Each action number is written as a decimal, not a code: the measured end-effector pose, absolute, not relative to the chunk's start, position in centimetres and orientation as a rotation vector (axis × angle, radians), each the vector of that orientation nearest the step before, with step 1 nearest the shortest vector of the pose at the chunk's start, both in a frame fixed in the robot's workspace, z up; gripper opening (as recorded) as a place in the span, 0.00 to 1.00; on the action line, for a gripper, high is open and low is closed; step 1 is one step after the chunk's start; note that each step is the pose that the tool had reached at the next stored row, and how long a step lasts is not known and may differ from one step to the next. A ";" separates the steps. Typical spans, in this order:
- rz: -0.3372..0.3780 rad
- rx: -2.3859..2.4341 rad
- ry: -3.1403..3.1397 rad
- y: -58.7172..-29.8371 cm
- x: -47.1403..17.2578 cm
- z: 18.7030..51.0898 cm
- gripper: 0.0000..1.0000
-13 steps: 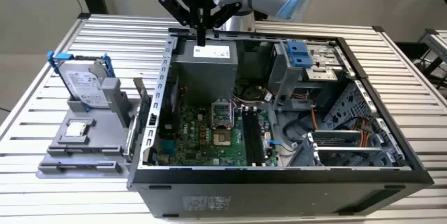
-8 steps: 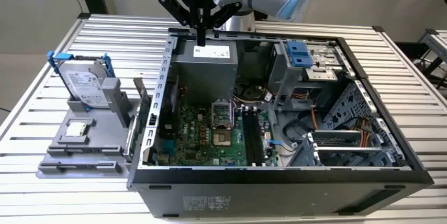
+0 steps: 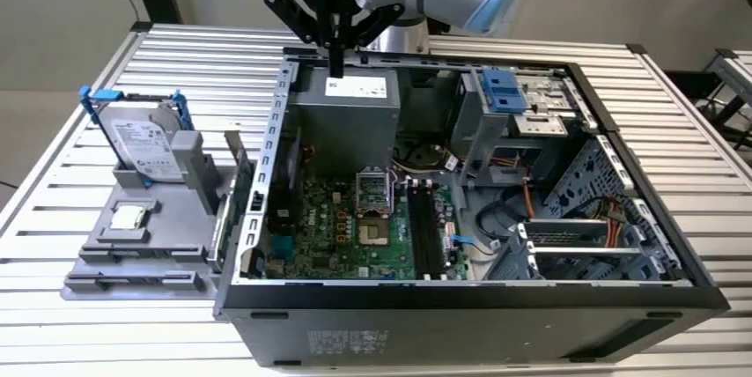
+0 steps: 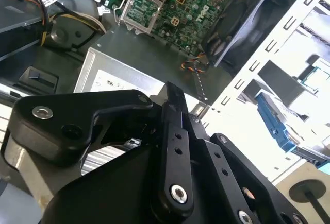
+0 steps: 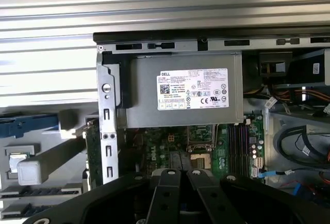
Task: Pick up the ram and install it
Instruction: 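Reach for the ram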
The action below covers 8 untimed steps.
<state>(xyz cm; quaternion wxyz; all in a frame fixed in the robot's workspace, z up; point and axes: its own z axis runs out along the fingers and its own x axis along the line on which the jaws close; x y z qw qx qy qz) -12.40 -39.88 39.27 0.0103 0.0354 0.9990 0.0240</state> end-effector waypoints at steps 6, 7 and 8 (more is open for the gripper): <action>0.075 0.111 3.118 -39.9 -13.3 39.3 0.00; 0.075 0.111 3.118 -39.9 -13.5 39.3 0.00; 0.075 0.110 3.118 -39.9 -13.6 39.3 0.00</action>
